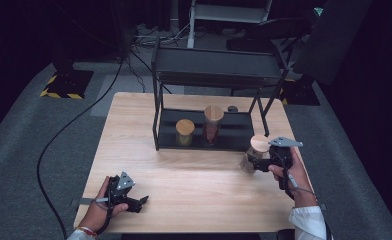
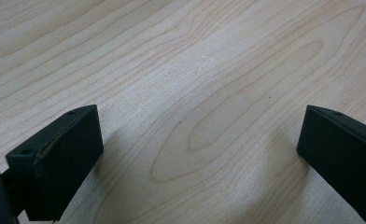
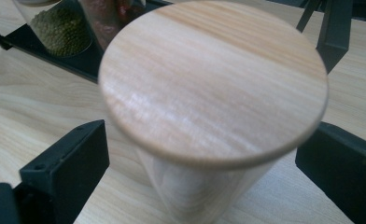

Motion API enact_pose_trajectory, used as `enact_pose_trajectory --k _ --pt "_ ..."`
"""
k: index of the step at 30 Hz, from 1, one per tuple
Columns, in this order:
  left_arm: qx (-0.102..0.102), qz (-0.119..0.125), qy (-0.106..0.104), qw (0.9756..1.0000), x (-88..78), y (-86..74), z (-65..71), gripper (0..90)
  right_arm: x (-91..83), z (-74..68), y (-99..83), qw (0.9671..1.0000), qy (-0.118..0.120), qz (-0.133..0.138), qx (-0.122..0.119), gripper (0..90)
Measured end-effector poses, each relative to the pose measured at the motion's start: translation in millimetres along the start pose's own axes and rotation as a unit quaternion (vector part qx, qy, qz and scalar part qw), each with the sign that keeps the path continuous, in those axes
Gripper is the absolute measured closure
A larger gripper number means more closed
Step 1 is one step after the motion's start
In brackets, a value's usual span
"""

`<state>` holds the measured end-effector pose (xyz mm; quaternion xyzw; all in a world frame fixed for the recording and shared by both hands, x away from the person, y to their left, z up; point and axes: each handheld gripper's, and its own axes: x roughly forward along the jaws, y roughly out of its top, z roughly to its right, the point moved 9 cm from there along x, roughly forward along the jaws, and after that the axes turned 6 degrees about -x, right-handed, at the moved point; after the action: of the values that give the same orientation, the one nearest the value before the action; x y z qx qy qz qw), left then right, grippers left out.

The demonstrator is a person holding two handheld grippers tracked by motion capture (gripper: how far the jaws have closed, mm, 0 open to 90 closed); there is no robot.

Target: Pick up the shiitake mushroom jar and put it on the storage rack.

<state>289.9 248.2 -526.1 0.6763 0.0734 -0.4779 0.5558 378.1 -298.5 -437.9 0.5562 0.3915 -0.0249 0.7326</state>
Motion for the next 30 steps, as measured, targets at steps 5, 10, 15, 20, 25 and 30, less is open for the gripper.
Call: enact_pose_trajectory --k 5,10,15,20,25,30 --pt "0.000 0.000 0.000 1.0000 0.0 0.0 0.0 0.0 4.5 0.9 4.3 0.9999 -0.004 -0.001 0.012 3.4" --pt "0.000 0.000 0.000 1.0000 0.0 0.0 0.0 0.0 8.5 0.9 7.2 0.9998 -0.004 -0.001 0.018 4.4" --pt "0.000 0.000 0.000 1.0000 0.0 0.0 0.0 0.0 12.0 1.4 10.1 0.9995 -0.008 0.001 0.031 6.2" --pt "0.000 0.000 0.000 1.0000 0.0 0.1 -0.1 0.0 14.6 2.1 11.3 0.9986 -0.013 0.003 0.050 11.8" --pt "0.000 0.000 -0.001 1.0000 0.0 0.2 -0.2 0.0 16.2 2.7 11.0 0.9988 0.003 0.007 0.049 20.6" --pt "0.001 -0.001 -0.001 1.0000 0.1 0.3 -0.2 0.0 17.1 1.9 11.3 0.9990 0.003 0.010 0.044 22.4"
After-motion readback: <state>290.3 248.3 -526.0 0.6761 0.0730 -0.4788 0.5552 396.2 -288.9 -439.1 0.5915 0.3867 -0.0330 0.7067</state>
